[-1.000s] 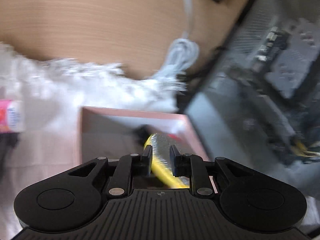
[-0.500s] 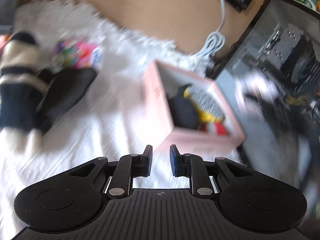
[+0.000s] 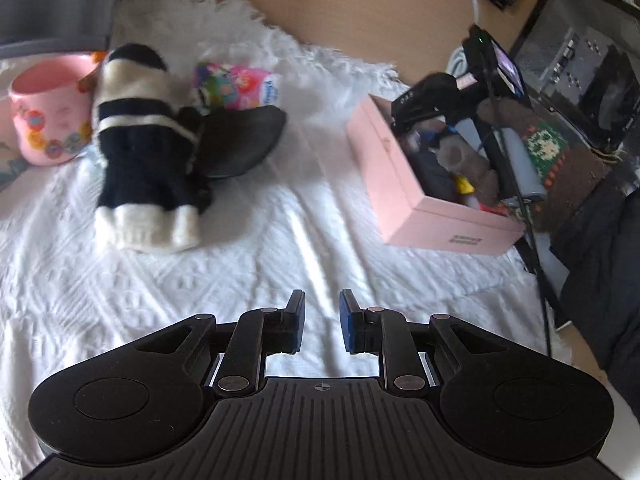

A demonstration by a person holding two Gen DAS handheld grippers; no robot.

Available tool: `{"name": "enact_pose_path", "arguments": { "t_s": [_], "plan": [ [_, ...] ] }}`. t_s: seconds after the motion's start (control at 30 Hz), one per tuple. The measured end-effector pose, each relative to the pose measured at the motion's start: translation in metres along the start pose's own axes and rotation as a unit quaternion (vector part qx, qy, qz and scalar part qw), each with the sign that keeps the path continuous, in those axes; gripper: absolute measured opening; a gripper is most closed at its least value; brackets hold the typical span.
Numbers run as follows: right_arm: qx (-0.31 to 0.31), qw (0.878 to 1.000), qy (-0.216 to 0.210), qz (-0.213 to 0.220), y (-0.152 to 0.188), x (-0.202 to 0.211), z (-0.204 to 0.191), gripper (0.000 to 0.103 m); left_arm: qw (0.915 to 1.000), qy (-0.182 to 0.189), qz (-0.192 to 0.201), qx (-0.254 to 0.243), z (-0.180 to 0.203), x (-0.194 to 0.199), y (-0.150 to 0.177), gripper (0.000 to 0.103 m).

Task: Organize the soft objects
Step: 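Open the right gripper to drop the tissue into the pink box, then grasp the black round mesh pad with the right gripper while the left grasps the striped sock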

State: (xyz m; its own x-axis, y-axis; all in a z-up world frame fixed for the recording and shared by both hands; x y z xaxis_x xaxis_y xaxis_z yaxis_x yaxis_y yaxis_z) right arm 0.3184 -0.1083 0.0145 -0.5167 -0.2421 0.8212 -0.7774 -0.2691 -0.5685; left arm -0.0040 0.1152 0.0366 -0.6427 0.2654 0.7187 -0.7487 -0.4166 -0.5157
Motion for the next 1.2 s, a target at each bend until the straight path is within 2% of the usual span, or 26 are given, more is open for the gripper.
{"name": "enact_pose_path", "arguments": {
  "t_s": [0.03,0.07,0.1,0.13,0.17,0.23,0.27,0.33,0.4,0.47,0.53,0.63,0.67,0.8,0.87,0.93,1.0,1.07,1.13,1.2],
  "plan": [
    [0.004,1.000,0.007,0.006,0.001,0.005,-0.002,0.055,0.9999,0.005,-0.003,0.010,-0.007,0.000,-0.001,0.020],
    [0.009,1.000,0.022,0.019,0.002,0.013,-0.006,0.056,0.9998,0.010,-0.005,0.019,-0.015,0.000,-0.001,0.020],
    [0.019,0.998,0.044,0.042,0.004,0.028,-0.012,0.056,0.9996,0.012,-0.005,0.025,-0.020,0.000,-0.002,0.020],
    [0.034,0.995,0.065,0.074,0.006,0.047,-0.020,0.061,0.9995,0.013,-0.003,0.030,-0.026,0.002,-0.002,0.020],
    [0.050,0.990,0.079,0.110,0.007,0.065,-0.030,0.077,0.9993,0.013,-0.001,0.036,-0.032,0.004,-0.003,0.020],
    [0.089,0.979,0.066,0.169,0.008,0.094,-0.056,0.100,0.9985,0.016,0.005,0.052,-0.044,0.011,-0.005,0.020],
    [0.110,0.976,0.037,0.184,0.006,0.101,-0.072,0.101,0.9981,0.018,0.008,0.059,-0.049,0.015,-0.007,0.020],
    [0.135,0.974,-0.025,0.179,-0.006,0.099,-0.100,0.101,0.9971,0.019,0.013,0.072,-0.059,0.020,-0.009,0.020],
    [0.129,0.977,-0.063,0.155,-0.022,0.082,-0.127,0.101,0.9969,0.016,0.016,0.075,-0.066,0.024,-0.010,0.020],
    [0.120,0.981,-0.074,0.131,-0.040,0.057,-0.148,0.099,0.9968,0.015,0.019,0.077,-0.072,0.029,-0.010,0.020],
    [0.112,0.986,-0.058,0.113,-0.053,0.032,-0.161,0.098,0.9966,0.012,0.019,0.079,-0.078,0.033,-0.009,0.020],
    [0.089,0.992,-0.027,0.081,-0.065,-0.007,-0.159,0.097,0.9968,0.008,0.017,0.078,-0.085,0.038,-0.006,0.020],
    [0.071,0.995,-0.029,0.069,-0.068,-0.021,-0.152,0.097,0.9968,0.007,0.015,0.078,-0.088,0.040,-0.005,0.020],
    [-0.015,0.993,-0.109,0.044,-0.068,-0.046,-0.122,0.097,0.9964,0.002,0.009,0.084,-0.101,0.046,-0.002,0.020],
    [-0.057,0.986,-0.150,0.040,-0.062,-0.045,-0.112,0.091,0.9960,-0.003,0.006,0.089,-0.108,0.046,-0.002,0.020],
    [-0.080,0.977,-0.191,0.058,-0.052,-0.031,-0.109,0.087,0.9958,-0.002,0.004,0.092,-0.112,0.044,-0.004,0.020],
    [-0.052,0.975,-0.205,0.070,-0.043,-0.010,-0.117,0.080,0.9960,0.003,0.002,0.089,-0.112,0.042,-0.009,0.020],
    [0.005,0.975,-0.211,0.071,-0.034,0.010,-0.131,0.065,0.9967,0.011,0.000,0.080,-0.109,0.039,-0.013,0.020],
    [0.064,0.974,-0.207,0.060,-0.020,0.029,-0.147,0.058,0.9974,0.018,-0.003,0.069,-0.102,0.037,-0.018,0.020],
    [0.115,0.977,-0.174,0.048,-0.004,0.040,-0.159,0.058,0.9981,0.025,-0.005,0.057,-0.096,0.034,-0.020,0.020]
  ]
}}
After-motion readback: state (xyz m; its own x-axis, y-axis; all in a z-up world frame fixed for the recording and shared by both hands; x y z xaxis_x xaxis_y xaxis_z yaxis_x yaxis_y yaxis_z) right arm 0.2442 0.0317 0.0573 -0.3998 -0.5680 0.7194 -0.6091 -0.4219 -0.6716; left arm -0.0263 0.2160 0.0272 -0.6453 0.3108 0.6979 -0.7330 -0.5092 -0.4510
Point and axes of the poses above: each gripper's, at about its wrist camera, not at the fingertips, and x roughly against the way its jaws point, z to its right, y to its underside, the point moved 2 cm from there along -x, roughly the way its jaws point, and after that the axes turned 14 degrees about x, right-handed, at the moved point
